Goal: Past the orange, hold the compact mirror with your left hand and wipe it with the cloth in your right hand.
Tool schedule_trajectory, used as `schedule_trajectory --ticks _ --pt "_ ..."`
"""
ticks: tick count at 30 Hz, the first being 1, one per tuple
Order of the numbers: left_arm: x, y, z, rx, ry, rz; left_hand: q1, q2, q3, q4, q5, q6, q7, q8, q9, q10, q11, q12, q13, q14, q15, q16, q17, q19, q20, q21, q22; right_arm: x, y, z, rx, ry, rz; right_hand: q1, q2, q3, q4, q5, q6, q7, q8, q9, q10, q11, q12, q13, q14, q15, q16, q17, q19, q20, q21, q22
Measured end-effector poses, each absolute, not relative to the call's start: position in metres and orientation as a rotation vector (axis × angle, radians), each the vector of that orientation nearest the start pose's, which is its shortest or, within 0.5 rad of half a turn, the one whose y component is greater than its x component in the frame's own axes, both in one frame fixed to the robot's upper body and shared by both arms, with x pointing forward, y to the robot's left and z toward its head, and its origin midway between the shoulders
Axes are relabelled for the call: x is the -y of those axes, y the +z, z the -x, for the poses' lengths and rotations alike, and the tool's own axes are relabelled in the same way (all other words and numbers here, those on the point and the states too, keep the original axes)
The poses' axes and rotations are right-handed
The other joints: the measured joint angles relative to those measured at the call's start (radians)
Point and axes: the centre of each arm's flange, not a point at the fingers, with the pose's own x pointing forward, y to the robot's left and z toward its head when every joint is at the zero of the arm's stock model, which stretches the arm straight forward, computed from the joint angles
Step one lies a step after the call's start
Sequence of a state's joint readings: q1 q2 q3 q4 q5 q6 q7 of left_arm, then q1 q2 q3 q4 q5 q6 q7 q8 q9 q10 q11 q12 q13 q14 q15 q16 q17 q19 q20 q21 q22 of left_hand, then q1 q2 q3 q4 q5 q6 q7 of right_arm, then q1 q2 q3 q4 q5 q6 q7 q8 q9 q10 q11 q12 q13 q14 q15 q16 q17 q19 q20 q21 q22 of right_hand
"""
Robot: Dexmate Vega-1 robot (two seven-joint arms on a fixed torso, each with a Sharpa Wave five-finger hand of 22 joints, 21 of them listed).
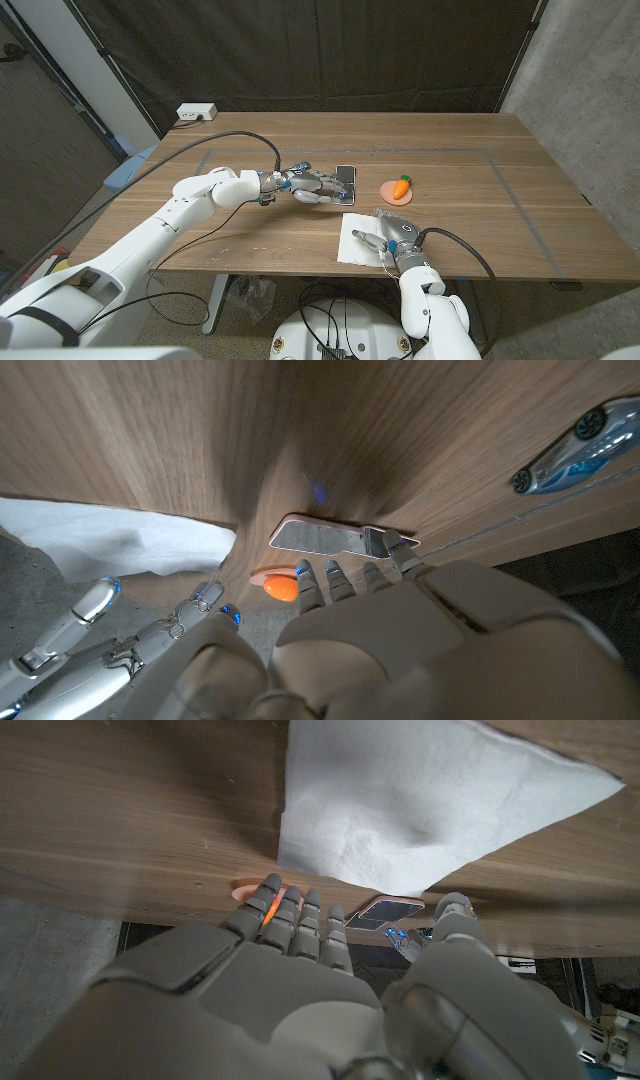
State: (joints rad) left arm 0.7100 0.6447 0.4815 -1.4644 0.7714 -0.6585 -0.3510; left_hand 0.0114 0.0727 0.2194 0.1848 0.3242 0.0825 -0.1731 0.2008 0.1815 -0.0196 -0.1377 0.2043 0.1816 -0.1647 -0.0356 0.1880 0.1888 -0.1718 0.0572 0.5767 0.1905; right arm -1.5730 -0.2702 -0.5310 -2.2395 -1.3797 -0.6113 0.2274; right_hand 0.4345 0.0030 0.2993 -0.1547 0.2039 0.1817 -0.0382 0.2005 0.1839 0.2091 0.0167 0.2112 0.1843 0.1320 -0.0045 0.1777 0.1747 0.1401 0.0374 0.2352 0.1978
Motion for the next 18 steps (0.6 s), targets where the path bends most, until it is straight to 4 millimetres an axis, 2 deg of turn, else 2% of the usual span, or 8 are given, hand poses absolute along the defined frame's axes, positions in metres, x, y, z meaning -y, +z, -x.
schedule_trajectory --ticks 6,7,14,18 --pt "-0.172 -0.03 -0.601 0.841 -0.647 -1.768 0.0 0.0 -0.007 0.001 0.0 -0.009 -0.009 -0.006 0.0 0.0 0.0 0.0 0.0 0.0 0.0 0.0 0.0 0.0 0.0 0.0 0.0 0.115 -0.166 -0.431 0.193 -0.111 1.364 0.027 -0.01 -0.005 -0.005 0.008 0.037 -0.026 0.013 0.0 0.023 -0.004 0.008 0.0 0.022 -0.015 0.008 0.0 0.015 -0.007 0.0 0.0" --pt "-0.172 -0.03 -0.602 0.84 -0.647 -1.768 0.0 0.0 -0.007 0.002 0.0 -0.009 -0.009 -0.006 0.0 0.0 0.0 0.0 0.0 0.0 0.0 0.0 0.0 0.0 0.0 0.0 0.001 0.115 -0.167 -0.431 0.188 -0.112 1.371 0.031 -0.015 -0.005 -0.005 0.008 0.041 -0.026 0.018 0.0 0.029 -0.007 0.008 0.0 0.022 -0.015 0.008 0.0 0.019 -0.003 0.0 0.0" --pt "-0.172 -0.029 -0.604 0.839 -0.65 -1.768 -0.002 -0.002 -0.007 0.002 0.0 -0.02 -0.009 -0.006 0.0 -0.008 0.0 -0.007 0.0 0.0 0.0 0.0 0.0 0.0 0.0 0.0 0.003 0.113 -0.171 -0.434 0.148 -0.13 1.42 0.07 -0.012 0.003 -0.014 0.023 0.043 -0.027 0.014 0.0 0.021 -0.017 0.004 0.0 0.026 -0.022 0.008 0.0 0.027 -0.005 0.0 0.0" --pt "-0.172 -0.028 -0.605 0.84 -0.652 -1.767 -0.003 -0.003 -0.01 0.004 0.0 -0.02 -0.009 -0.006 0.0 -0.008 0.0 -0.007 0.0 0.0 0.0 0.0 0.0 0.0 0.0 0.0 0.003 0.113 -0.173 -0.436 0.128 -0.145 1.442 0.106 -0.006 0.01 -0.021 0.035 0.039 -0.03 0.014 0.0 0.02 -0.018 0.0 -0.001 0.024 -0.025 0.008 0.0 0.037 -0.015 0.004 0.0"
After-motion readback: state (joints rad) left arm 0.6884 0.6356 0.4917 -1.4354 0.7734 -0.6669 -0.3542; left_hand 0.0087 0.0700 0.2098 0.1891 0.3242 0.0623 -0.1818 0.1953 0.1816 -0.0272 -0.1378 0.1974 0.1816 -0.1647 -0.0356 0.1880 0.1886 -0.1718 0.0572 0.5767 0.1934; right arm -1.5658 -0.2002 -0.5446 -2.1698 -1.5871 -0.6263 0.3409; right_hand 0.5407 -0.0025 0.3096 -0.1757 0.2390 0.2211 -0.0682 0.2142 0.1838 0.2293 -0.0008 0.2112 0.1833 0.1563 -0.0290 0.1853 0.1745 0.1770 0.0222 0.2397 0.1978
